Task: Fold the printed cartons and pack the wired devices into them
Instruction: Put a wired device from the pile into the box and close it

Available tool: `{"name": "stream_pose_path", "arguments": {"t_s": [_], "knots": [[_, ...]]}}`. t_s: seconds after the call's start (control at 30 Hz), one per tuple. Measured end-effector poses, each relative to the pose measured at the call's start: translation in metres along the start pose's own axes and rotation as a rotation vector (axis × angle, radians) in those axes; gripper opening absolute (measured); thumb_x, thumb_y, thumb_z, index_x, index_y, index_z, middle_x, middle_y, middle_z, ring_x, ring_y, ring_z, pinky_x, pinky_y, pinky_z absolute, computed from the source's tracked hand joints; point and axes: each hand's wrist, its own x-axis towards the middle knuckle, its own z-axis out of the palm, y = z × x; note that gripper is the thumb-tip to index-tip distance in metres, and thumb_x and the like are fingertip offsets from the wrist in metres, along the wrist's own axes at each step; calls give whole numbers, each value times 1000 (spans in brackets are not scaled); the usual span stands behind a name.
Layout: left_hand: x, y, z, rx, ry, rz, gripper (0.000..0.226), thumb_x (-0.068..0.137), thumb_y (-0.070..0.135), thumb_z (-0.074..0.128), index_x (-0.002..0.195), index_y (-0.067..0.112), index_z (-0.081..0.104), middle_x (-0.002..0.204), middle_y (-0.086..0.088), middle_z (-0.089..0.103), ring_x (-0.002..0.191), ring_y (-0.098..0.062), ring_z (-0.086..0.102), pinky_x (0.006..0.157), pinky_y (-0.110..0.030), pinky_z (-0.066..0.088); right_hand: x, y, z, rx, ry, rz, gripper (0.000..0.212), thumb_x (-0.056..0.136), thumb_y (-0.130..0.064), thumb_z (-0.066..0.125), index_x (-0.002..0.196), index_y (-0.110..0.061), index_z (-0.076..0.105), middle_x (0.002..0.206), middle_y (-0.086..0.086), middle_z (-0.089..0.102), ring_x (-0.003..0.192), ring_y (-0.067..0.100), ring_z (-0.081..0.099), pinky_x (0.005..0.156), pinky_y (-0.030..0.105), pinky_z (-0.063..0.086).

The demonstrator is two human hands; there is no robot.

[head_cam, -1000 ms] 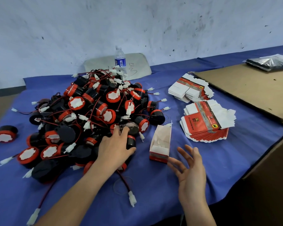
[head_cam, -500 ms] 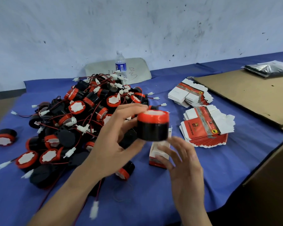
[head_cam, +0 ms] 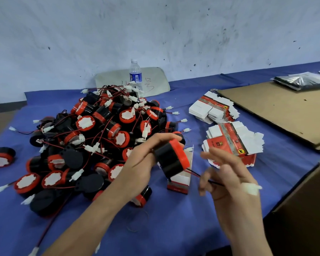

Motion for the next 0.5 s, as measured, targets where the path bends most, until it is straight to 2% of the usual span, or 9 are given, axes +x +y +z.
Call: {"name": "stream_pose_path", "arguments": {"t_s": [0.03, 0.1, 0.17, 0.23, 0.3, 0.37, 0.4, 0.43, 0.5], "knots": [[2, -1, 4, 62, -38, 17, 40, 88, -1, 34, 117, 8, 61, 117, -6, 67, 116, -19, 60, 101, -31, 46, 1, 1, 2, -107, -17, 20, 41, 75, -11, 68, 108, -35, 70, 88, -4, 73, 54, 15, 60, 52, 26, 51], [3, -7, 12, 192, -86, 81, 44, 89, -4, 37, 125, 10, 58, 121, 0, 65, 118, -17, 59, 99, -28, 48, 1, 6, 6, -272, -95, 65, 61, 68, -7, 71, 115, -45, 63, 99, -9, 72, 66, 12, 66, 60, 23, 54], [5, -15, 17, 205, -35, 106, 41, 91, 0, 44, 127, 18, 55, 117, 7, 63, 114, -16, 61, 92, -28, 51, 0, 10, 7, -310, -74, 79, 61, 63, -8, 76, 112, -41, 63, 108, -8, 70, 79, 11, 69, 65, 21, 54], [10, -23, 16, 122, 64, 42, 31, 91, 9, 52, 117, 25, 55, 108, 8, 63, 105, -14, 64, 86, -28, 53, 1, 12, 2, -304, 25, 57, 58, 57, -6, 78, 106, -30, 61, 104, -5, 70, 84, 13, 70, 68, 23, 56], [18, -37, 10, 141, 103, -30, 24, 90, 6, 51, 109, 19, 57, 108, 5, 64, 110, -11, 62, 95, -30, 50, 2, 14, -5, -229, 109, 64, 61, 51, -4, 83, 104, -23, 60, 99, -1, 71, 84, 19, 70, 67, 32, 59], [30, -52, 2, 316, 34, -99, 28, 89, -10, 46, 105, 8, 60, 123, 0, 58, 122, -4, 52, 109, -31, 39, 4, 15, -6, -51, 121, 120, 54, 53, -12, 86, 102, -24, 66, 97, 4, 71, 81, 24, 69, 63, 39, 59], [36, -59, -1, 425, -34, -142, 30, 88, -15, 46, 106, 3, 62, 134, -3, 52, 128, -4, 46, 113, -31, 33, 5, 17, -5, 16, 95, 151, 52, 53, -24, 89, 101, -25, 68, 97, 6, 71, 80, 25, 70, 64, 41, 59], [41, -65, -2, 512, -119, -175, 31, 88, -15, 49, 112, -1, 62, 141, -8, 47, 132, -9, 42, 115, -32, 29, 7, 19, -2, 39, 52, 176, 53, 52, -34, 90, 100, -27, 69, 99, 7, 71, 83, 25, 69, 69, 43, 59], [46, -73, -2, 609, -301, -187, 33, 89, -10, 56, 122, -6, 56, 137, -18, 50, 131, -28, 45, 113, -41, 32, 12, 27, 5, 15, -9, 212, 45, 59, -33, 85, 101, -27, 68, 98, 6, 72, 88, 25, 69, 75, 42, 59]]}}
